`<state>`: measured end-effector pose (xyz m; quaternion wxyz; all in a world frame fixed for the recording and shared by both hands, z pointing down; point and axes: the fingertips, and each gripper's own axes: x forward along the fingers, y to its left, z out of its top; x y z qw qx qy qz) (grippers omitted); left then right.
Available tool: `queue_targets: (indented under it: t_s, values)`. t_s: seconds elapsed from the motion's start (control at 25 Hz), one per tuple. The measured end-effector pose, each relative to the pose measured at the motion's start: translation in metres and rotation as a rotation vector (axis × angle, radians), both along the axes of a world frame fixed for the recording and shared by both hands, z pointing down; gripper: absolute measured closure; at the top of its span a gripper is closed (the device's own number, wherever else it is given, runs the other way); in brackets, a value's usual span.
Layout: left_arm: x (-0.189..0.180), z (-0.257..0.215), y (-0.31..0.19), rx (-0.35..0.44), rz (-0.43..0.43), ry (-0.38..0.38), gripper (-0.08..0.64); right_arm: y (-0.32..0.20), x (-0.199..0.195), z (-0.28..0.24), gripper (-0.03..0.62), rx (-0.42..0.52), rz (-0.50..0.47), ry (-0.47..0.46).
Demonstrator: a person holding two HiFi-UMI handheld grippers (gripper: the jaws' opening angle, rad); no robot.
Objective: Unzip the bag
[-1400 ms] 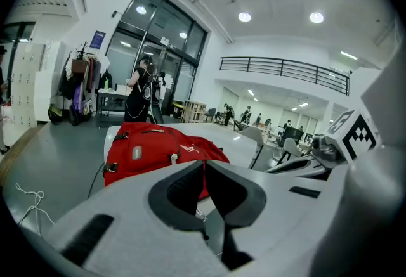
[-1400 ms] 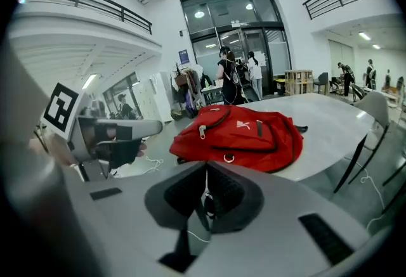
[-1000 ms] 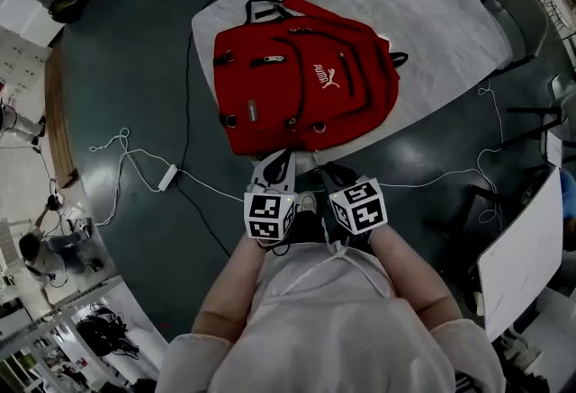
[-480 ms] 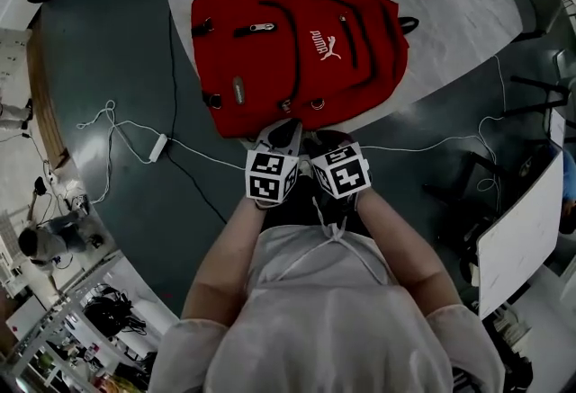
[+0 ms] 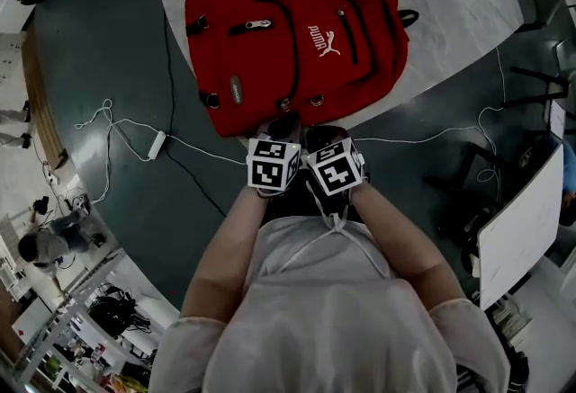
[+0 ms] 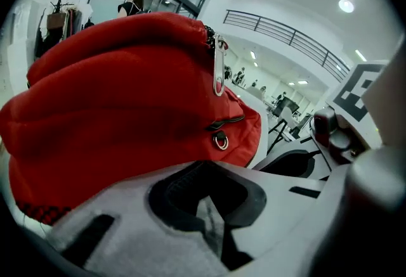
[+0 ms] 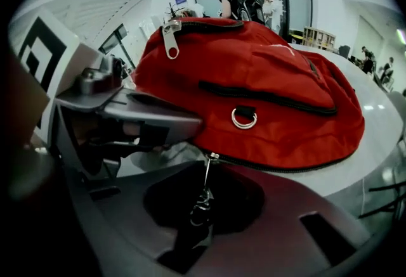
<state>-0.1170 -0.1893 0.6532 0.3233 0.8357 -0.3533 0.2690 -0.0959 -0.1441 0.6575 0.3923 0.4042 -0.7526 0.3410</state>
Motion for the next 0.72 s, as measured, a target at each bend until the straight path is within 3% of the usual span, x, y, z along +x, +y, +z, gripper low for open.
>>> queue_targets:
  t_s: [0.08,0.32,0.72]
  values:
    - [0.000,0.001,0.001,0.005,0.000,-0.010,0.538,0.001,0.000,0.000,0.554,0.009,-0.045,0.007]
    - [0.000,0.000,-0.001,0.031,0.005,-0.034,0.538,0.002,0.006,0.005,0.563,-0.060,-0.026,-0.092]
    - [-0.001,0.002,-0.001,0.089,-0.035,-0.101,0.538,0.004,0.026,0.008,0.565,-0.069,-0.169,-0.055]
